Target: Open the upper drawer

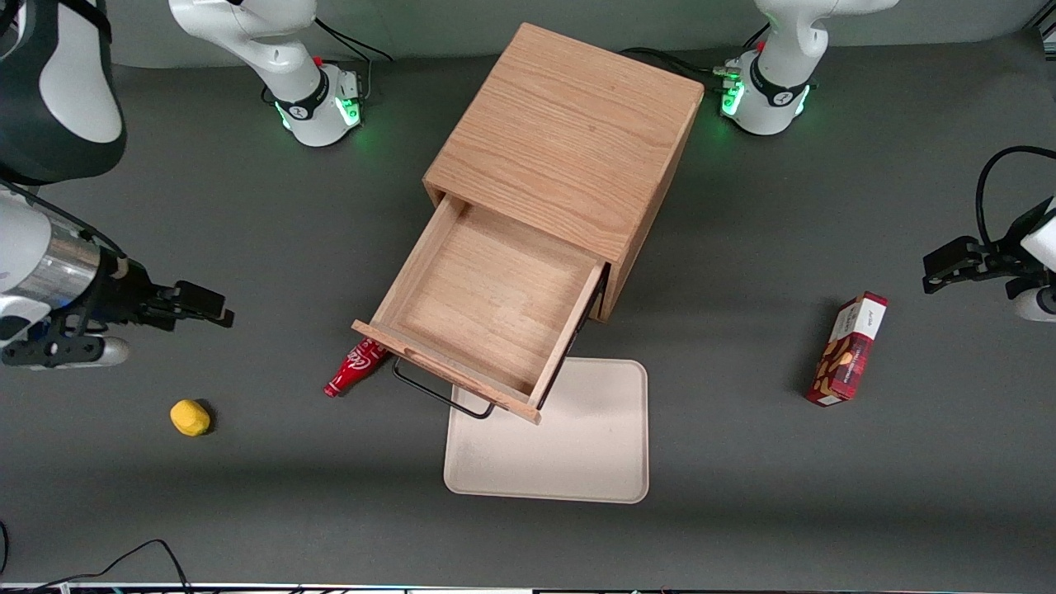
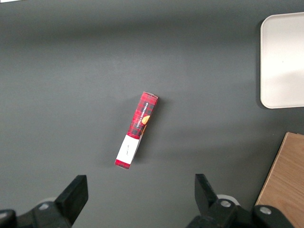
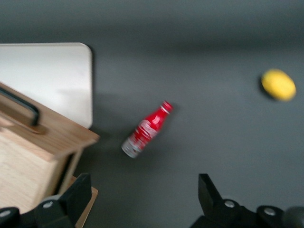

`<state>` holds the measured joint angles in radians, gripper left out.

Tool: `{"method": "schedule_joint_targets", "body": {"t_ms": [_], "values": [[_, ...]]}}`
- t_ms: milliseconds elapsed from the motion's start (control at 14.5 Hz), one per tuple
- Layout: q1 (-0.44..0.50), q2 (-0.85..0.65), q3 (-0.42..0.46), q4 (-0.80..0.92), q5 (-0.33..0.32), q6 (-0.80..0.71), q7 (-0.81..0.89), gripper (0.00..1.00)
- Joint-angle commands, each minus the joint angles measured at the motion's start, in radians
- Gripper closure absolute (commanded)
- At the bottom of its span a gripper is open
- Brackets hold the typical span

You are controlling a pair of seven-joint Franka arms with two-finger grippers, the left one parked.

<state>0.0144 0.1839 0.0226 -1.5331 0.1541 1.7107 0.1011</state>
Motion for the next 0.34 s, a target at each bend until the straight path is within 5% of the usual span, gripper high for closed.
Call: {"method": "schedule_joint_targets", "body": {"t_ms": [0,138,276], "values": [[-0.039,-0.161,0.022,-0.170,-0.109,0.015,0.057,0.00],[-0.039,-0.178,0.057,-0.153,-0.215,-0.028,0.064,0.00],[-0.045,-0.178,0.059,-0.122,-0.223,-0.066,0.100,0.00]]}}
